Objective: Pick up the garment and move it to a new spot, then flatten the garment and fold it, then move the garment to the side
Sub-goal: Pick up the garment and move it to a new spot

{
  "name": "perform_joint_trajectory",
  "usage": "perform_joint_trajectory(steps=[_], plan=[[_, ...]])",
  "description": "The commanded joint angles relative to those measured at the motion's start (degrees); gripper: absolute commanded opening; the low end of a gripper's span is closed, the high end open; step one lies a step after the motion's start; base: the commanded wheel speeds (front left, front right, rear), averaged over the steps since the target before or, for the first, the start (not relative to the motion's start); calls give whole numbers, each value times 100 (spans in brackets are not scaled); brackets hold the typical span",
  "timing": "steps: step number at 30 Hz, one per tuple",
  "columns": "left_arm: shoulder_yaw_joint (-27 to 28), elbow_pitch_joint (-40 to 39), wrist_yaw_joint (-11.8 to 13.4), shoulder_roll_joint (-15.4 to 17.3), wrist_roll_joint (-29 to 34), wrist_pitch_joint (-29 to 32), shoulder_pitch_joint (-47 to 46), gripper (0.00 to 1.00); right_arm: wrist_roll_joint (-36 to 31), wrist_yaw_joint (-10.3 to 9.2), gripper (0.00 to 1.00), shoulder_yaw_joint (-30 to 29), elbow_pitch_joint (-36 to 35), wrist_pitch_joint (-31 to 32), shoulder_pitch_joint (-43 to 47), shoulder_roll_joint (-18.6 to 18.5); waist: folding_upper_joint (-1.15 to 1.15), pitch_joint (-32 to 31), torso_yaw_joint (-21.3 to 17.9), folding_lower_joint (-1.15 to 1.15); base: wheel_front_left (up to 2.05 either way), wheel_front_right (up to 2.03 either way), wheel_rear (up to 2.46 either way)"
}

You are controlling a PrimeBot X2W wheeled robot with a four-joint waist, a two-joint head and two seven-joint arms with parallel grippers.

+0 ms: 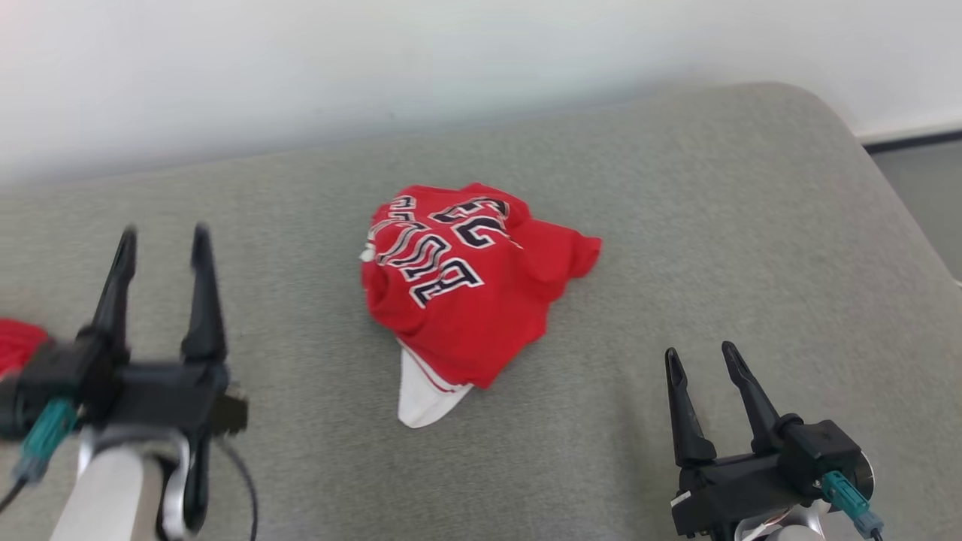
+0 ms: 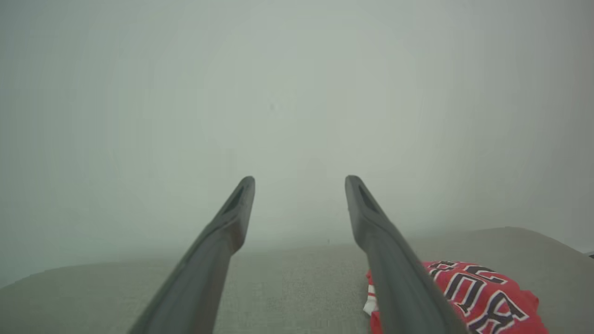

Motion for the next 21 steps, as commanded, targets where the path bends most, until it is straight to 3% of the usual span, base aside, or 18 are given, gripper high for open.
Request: perform_joint_trajectory(steps=[1,7,12,21], plan=[[104,-66,32,45,82,-16,293,100,-34,-12,100,12,9,-3,82,8,1,-249,294,0,0,0,0],[530,-373,45,67,322,-18,1165,100,-99,-12,100,29,42,-3,157,7,1,-367,504,0,0,0,0],[842,-587,43,-162,543,-18,1718,100,-144,-12,100,-11,64,-3,201,7,1,-408,650,0,0,0,0],[1130,-683,-261,-494,1031,-19,2359,100,-142,-12,100,22,143,-3,253,7,1,-509,810,0,0,0,0]])
